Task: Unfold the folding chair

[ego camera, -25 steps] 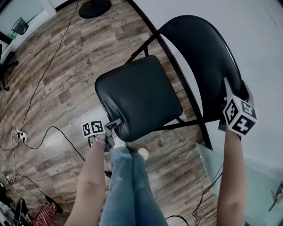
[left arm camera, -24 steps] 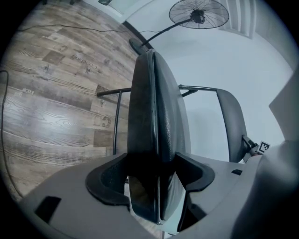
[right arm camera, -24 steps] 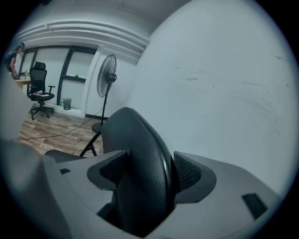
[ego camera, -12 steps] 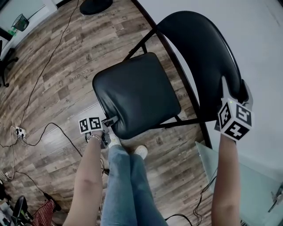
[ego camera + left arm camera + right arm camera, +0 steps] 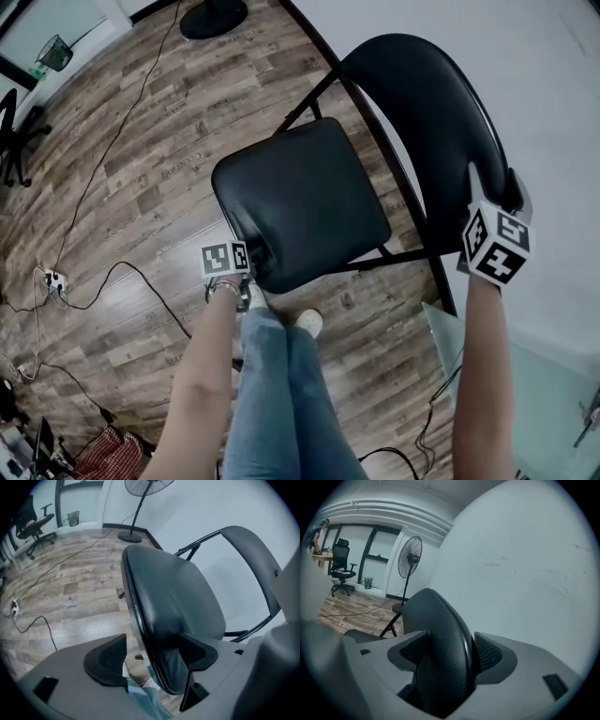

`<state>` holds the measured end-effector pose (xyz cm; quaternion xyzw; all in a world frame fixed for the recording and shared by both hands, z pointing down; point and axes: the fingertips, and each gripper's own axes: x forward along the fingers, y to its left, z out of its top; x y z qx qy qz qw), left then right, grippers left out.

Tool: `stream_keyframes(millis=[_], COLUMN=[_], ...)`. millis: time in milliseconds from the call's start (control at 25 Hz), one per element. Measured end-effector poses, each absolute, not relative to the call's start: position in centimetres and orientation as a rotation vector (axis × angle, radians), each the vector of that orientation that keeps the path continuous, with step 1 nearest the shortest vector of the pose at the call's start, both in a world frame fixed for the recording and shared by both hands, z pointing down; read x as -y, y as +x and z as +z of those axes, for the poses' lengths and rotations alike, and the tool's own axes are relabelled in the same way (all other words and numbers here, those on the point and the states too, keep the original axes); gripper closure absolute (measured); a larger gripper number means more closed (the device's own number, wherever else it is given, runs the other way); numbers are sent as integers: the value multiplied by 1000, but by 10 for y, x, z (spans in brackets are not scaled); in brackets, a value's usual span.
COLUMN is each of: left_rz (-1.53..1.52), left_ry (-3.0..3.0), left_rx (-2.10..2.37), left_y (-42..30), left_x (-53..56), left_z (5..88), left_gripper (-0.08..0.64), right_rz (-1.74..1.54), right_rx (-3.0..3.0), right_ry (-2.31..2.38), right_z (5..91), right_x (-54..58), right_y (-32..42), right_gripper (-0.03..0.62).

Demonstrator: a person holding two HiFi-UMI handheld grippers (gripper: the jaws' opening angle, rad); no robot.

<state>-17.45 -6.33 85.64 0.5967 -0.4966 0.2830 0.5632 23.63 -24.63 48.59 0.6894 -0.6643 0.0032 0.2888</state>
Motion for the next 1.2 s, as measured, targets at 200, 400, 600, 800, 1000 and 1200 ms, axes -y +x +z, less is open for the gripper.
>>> stream_keyframes(millis=[200, 400, 600, 800, 1000, 1200], left_rz=[752, 703, 649, 590, 601, 582], left_ry=[1398, 1404, 1423, 1455, 1493, 1569], left_rx=[1241, 1248, 1262, 1286, 1299, 1311], left_y=[-179, -179, -167, -157, -158, -152], left_x=[59, 59, 57, 61, 61, 68], left_z=[843, 809, 768, 723, 686, 640], left_gripper=[222, 222, 222, 222, 222, 222], right_rz=[35, 183, 220, 154, 169, 187], right_rx=[1777, 1801, 1763, 1732, 1740, 1774], right_ry=[1831, 1818, 1770, 1673, 1629, 1612], right_z=[487, 486, 476, 457, 442, 422], right_x=[247, 245, 234, 212, 181, 156], right_y=[236, 238, 234, 228, 224, 216], right_gripper=[291, 292, 284, 284, 284, 284])
